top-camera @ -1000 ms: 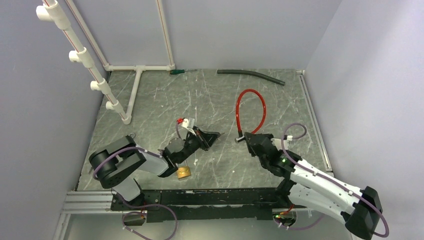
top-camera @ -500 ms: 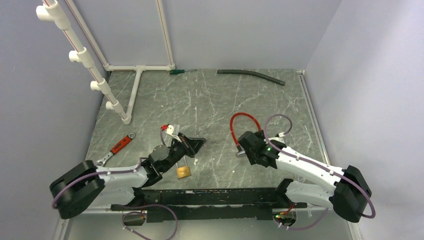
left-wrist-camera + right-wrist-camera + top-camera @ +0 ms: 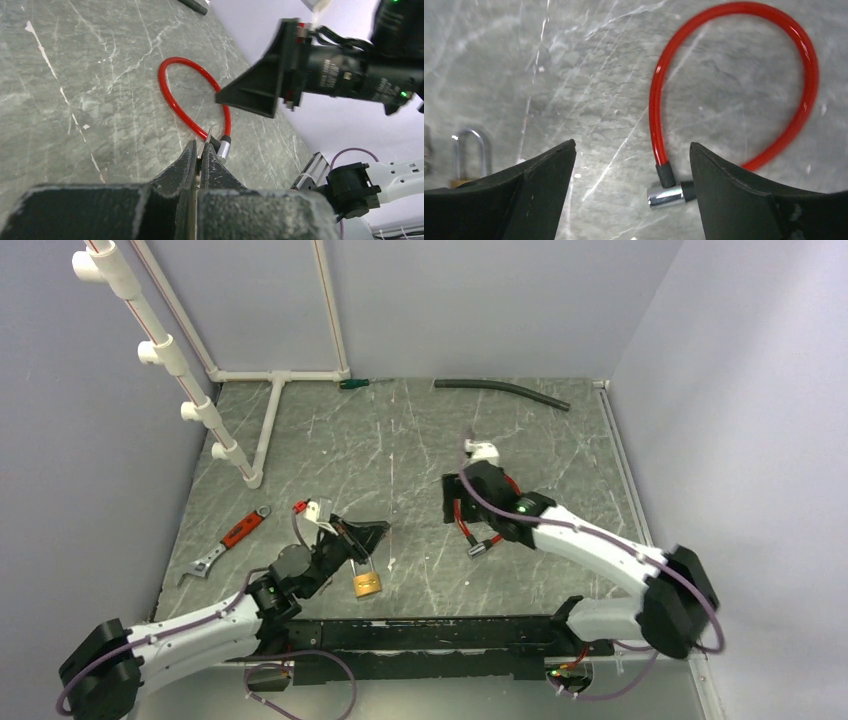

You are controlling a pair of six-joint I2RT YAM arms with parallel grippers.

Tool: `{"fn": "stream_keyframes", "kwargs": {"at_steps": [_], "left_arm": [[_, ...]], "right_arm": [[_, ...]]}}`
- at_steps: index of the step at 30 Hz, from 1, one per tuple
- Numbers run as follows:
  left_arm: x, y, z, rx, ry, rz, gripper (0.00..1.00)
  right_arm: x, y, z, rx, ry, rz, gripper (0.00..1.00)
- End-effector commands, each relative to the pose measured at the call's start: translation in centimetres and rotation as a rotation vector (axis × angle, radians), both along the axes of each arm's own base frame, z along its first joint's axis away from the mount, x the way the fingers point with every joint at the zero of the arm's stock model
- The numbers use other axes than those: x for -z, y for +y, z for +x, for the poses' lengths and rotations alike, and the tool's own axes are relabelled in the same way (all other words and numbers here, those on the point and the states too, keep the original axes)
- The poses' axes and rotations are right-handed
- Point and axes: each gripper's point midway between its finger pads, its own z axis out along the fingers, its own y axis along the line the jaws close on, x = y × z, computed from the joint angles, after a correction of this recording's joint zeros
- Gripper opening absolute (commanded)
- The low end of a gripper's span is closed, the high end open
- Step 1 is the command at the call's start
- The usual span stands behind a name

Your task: Unlock with the key

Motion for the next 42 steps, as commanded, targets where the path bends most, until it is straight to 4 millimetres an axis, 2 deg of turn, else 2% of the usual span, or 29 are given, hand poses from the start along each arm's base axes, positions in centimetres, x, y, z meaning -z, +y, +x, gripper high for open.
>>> {"fn": "stream_keyframes", "kwargs": {"at_steps": [1,3,6,11,15,17,21,23,25,26,29,34,36,38,42], "left_arm": [[0.6,0.9,0.0,-0.027,0.007,0.043,0.0],[0.4,1.2,-0.2,-0.025,0.009,0.049,0.0],[0.4,1.7,-0.5,-0.03,0.012,0.048,0.0],[0.6,2.5,-0.9,-0.041,0.017,0.044,0.0],[0.9,2.6,-0.9,-0.046,0.021,0.045,0.0],[0.7,2.5,-0.8,-0.046,0.018,0.043,0.0],[0.8,2.0,-0.7,-0.032,0.023,0.053,0.0],[1.0,1.8,-0.7,-0.025,0.025,0.054,0.0],[1.3,1.4,-0.6,-0.017,0.027,0.053,0.0],[1.5,1.3,-0.6,-0.015,0.028,0.056,0.0],[1.8,0.6,-0.5,0.009,0.03,0.074,0.0],[0.8,-1.3,-0.6,0.077,0.041,0.1,0.0],[0.8,-2.3,-0.6,0.114,0.054,0.134,0.0],[1.0,-3.2,-0.7,0.15,0.06,0.139,0.0],[0.7,-5.1,-1.3,0.242,0.055,0.114,0.0]], "right_arm": [[4.2,1.8,0.2,-0.39,0.091,-0.307,0.8],[7.0,1.8,-0.1,-0.405,0.182,-0.336,0.75],[9.2,2.2,-1.1,-0.45,0.285,-0.294,0.7],[10.9,0.9,-2.3,-0.422,0.399,-0.336,0.57],[11.8,0.3,-4.0,-0.389,0.464,-0.292,0.52],[12.5,0.2,-4.9,-0.391,0.494,-0.256,0.33],[13.6,-0.3,-6.2,-0.369,0.555,-0.233,0.27],[13.7,-0.1,-6.3,-0.365,0.551,-0.214,0.19],[13.9,0.1,-6.0,-0.35,0.545,-0.208,0.02],[13.9,0.2,-5.7,-0.331,0.541,-0.205,0.0],[12.0,1.7,-4.4,-0.287,0.498,-0.133,0.0],[5.2,5.0,-2.0,-0.211,0.303,0.106,0.0],[3.4,5.7,-1.7,-0.2,0.254,0.168,0.0],[2.5,6.3,-1.7,-0.202,0.232,0.192,0.0],[1.9,6.9,-1.8,-0.199,0.204,0.208,0.0]]}}
